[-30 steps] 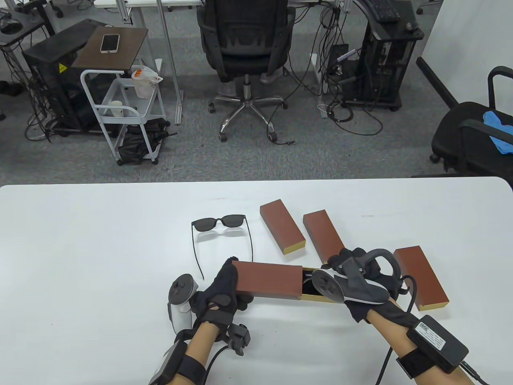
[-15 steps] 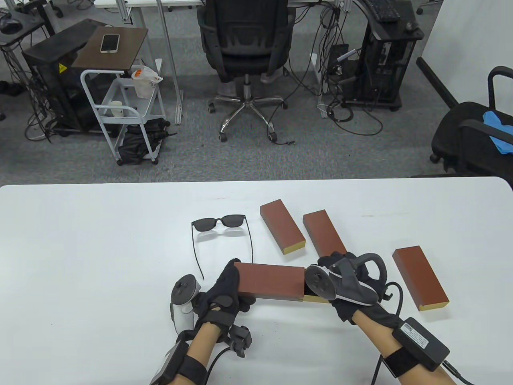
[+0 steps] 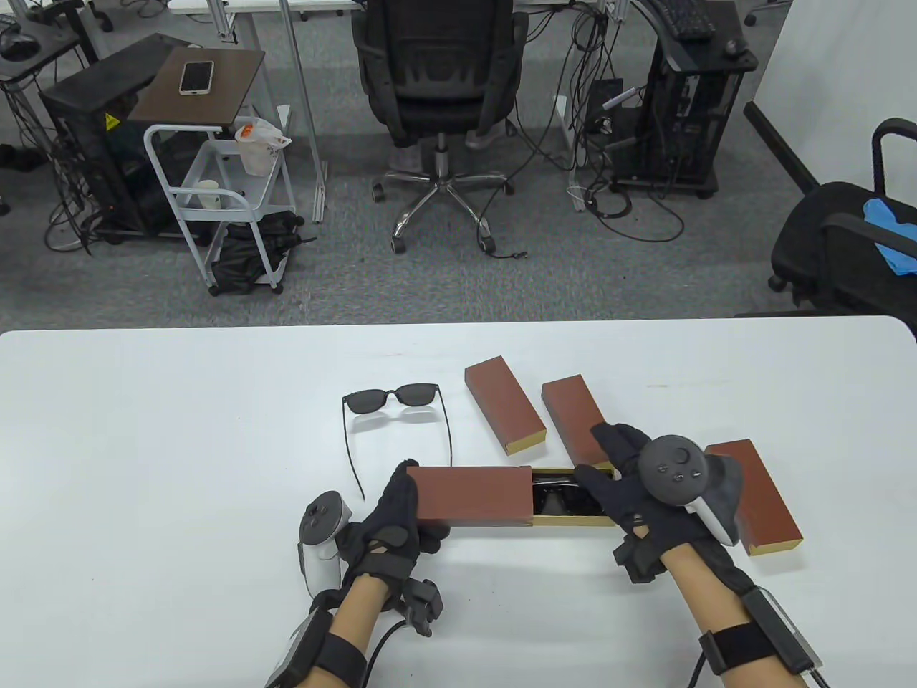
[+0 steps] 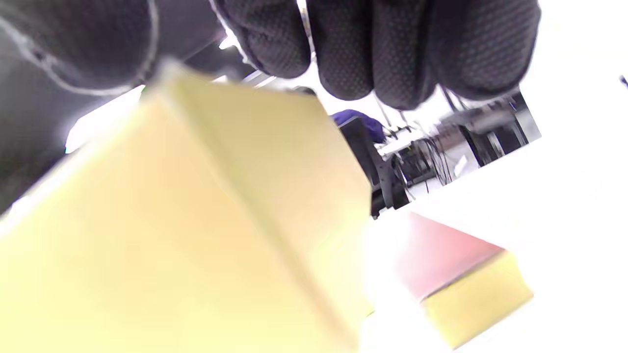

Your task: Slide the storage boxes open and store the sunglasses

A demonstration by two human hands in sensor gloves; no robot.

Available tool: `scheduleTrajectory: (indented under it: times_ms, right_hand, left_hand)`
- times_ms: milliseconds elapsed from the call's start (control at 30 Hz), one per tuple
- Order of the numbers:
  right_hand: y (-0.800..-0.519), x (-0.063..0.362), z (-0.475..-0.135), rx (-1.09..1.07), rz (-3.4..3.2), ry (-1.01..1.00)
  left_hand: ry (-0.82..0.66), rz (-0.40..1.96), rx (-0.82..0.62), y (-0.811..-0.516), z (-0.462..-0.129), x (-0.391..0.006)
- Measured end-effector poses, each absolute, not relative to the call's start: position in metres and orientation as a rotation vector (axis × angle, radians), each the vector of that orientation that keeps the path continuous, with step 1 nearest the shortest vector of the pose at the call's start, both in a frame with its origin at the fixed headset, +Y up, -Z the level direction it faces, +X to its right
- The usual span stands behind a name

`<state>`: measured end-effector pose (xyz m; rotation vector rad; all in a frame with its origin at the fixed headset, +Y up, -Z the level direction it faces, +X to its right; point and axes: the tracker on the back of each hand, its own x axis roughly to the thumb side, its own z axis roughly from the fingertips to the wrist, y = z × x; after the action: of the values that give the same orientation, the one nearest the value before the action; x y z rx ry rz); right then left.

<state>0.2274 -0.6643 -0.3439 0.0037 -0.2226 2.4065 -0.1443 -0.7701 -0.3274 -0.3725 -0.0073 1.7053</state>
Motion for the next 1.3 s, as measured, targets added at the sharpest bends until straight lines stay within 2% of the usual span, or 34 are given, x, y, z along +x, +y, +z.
scheduleTrajectory:
  times_ms: [167, 333, 700, 833, 1000, 1067, 1200, 1300]
  right_hand:
    - [-0.705, 0.247, -0.341, -0.091, 1.978, -0.051]
    - [-0.731, 0.245, -0.337, -0.125, 1.725, -0.04]
    - [-0.734, 0.247, -0.329, -0.195, 1.904, -0.202]
    - [-0.733, 0.245, -0.327, -0.134, 1.85, -0.212]
    - [-0.739, 0.235, -0.325, 0.031, 1.685, -0.143]
    - [-0.74, 0.231, -0.325, 0.059, 1.645, -0.103]
    - [-0.741, 0.219, -0.324, 0.204, 1.63, 0.097]
    - [-0.743, 0.209, -0.323, 0.232, 1.611, 0.146]
  left_hand:
    - [-0.034, 1.724, -0.386, -0.771, -0.328, -0.142]
    - [-0.055, 1.721, -0.403, -0.771, -0.327, -0.135]
    - [-0.075, 1.674, -0.405, -0.773, -0.328, -0.135]
    - [-0.071, 1.686, -0.4, -0.773, -0.328, -0.135]
    - [-0.052, 1.72, -0.41, -0.772, -0.327, -0.133]
    - [-0.091, 1.717, -0.445, -0.77, -0.328, -0.131]
    - [-0.126, 1.709, -0.488, -0.766, -0.327, -0.123]
    - [-0.15, 1.708, -0.546, -0.767, -0.325, -0.114]
